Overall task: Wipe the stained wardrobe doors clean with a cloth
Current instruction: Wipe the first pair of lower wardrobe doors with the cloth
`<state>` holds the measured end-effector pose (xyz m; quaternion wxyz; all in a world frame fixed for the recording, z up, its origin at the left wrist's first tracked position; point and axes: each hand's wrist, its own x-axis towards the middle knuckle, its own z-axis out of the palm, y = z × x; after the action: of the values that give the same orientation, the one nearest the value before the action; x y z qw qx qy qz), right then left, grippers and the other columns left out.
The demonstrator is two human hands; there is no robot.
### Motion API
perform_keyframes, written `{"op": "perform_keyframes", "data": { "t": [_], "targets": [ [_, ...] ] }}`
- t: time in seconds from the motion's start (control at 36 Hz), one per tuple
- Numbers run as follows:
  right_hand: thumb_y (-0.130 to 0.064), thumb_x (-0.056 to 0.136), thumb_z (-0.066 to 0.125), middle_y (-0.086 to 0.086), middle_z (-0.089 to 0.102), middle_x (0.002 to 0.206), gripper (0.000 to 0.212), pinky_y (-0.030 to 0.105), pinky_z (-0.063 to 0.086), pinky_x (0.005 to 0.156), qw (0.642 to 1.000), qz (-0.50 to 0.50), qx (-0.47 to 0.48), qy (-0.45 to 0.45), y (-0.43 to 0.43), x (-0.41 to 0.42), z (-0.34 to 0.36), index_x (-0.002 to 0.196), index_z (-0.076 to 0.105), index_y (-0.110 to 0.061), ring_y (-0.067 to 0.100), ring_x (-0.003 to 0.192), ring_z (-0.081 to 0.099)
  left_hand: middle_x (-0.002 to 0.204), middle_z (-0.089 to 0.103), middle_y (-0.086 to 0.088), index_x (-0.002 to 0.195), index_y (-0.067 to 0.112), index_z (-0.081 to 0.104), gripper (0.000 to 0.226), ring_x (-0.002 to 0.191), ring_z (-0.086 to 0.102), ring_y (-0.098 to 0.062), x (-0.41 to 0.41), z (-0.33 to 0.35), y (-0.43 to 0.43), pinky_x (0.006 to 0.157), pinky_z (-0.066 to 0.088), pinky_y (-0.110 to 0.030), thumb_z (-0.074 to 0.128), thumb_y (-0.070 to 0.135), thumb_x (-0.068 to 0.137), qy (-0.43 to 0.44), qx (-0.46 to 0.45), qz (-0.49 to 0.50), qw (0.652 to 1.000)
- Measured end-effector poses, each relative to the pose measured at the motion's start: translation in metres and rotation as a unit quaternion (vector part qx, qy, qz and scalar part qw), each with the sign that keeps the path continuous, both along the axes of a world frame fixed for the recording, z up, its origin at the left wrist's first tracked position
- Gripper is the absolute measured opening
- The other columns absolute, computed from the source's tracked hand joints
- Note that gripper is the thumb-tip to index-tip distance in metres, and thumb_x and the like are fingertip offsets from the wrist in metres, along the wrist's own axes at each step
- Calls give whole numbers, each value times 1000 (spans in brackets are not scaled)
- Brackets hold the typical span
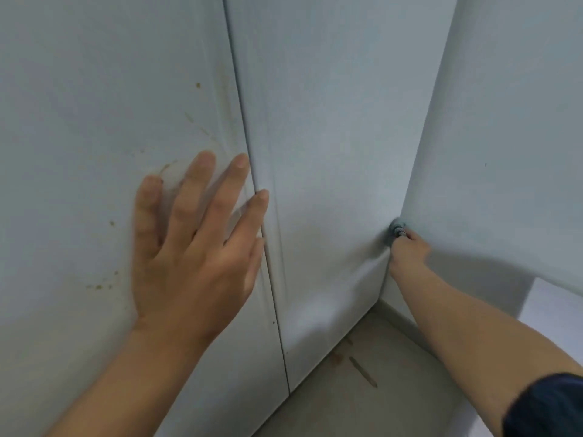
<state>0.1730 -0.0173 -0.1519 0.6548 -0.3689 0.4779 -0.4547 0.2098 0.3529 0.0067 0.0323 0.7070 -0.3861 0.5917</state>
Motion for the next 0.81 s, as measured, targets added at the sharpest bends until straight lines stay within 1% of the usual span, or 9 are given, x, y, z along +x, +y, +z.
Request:
{"op": "perform_keyframes", "data": {
  "t": [0.14, 0.25, 0.31, 0.39, 0.47, 0.58, 0.67, 0.75, 0.81],
  "targets": [
    [5, 93, 48, 3, 67, 124, 43, 20, 49, 95, 995, -82, 36, -53, 7, 24, -6, 128, 67, -12, 15, 105, 64, 163, 44, -6, 134, 22, 70, 39, 154, 30, -33, 1, 1, 6, 125, 13, -62, 61, 39, 100, -1, 36, 16, 999],
    [9, 89, 46, 4, 64, 123, 46, 12, 40, 96, 995, -85, -10, -41, 48, 32, -14, 123, 71, -12, 16, 113, 61, 163, 45, -7, 138, 23, 67, 42, 154, 33, -35, 6, 2, 4, 123, 10, -66, 59, 42, 101, -44, 51, 44, 997],
    [11, 88, 47, 3, 61, 121, 48, 9, 36, 95, 997, -65, -37, -15, 77, 28, -26, 123, 71, -12, 15, 110, 57, 162, 45, -6, 140, 23, 65, 44, 154, 33, -36, 6, 2, 0, 124, 6, -65, 57, 44, 102, -51, 45, 49, 997],
    [15, 85, 46, 2, 61, 118, 51, 9, 37, 95, 998, -29, -55, -3, 107, 19, -44, 119, 73, -12, 14, 111, 57, 164, 43, -5, 142, 23, 64, 46, 156, 30, -35, 4, -1, -1, 124, 5, -65, 56, 44, 102, -44, 44, 48, 997],
    [14, 86, 47, -1, 59, 113, 49, 10, 39, 94, 997, -36, -62, -7, 92, 17, -27, 119, 73, -11, 18, 112, 60, 166, 40, -5, 144, 23, 62, 47, 156, 28, -35, 3, -2, 1, 125, 2, -63, 56, 42, 102, -46, 48, 48, 997],
    [15, 88, 43, -5, 54, 109, 53, -1, 41, 82, 995, -41, -91, -10, 84, 20, -1, 123, 71, -13, 11, 104, 57, 165, 40, -6, 142, 23, 64, 46, 156, 30, -37, 2, 0, 3, 124, 5, -66, 56, 43, 101, -43, 61, 44, 996],
    [17, 87, 41, -3, 50, 114, 55, 5, 38, 98, 991, -19, -134, 2, 118, 13, -9, 126, 69, -11, 10, 107, 52, 164, 42, -6, 143, 23, 63, 49, 155, 30, -36, 3, -1, 2, 120, 12, -72, 57, 48, 101, -40, 61, 54, 996],
    [17, 88, 44, 0, 49, 113, 53, -4, 34, 91, 984, 33, -174, -12, 164, 0, -28, 125, 69, -10, 3, 99, 50, 164, 42, -7, 145, 22, 61, 53, 156, 29, -37, 4, -2, 0, 120, 12, -73, 56, 52, 101, -45, 68, 63, 995],
    [17, 86, 46, -1, 50, 110, 53, 1, 38, 93, 974, 70, -214, -14, 183, -9, -39, 122, 71, -12, -6, 94, 52, 165, 41, -7, 146, 23, 60, 55, 157, 26, -37, 6, -2, 2, 120, 11, -73, 56, 54, 101, -47, 69, 68, 994]
  ]
}}
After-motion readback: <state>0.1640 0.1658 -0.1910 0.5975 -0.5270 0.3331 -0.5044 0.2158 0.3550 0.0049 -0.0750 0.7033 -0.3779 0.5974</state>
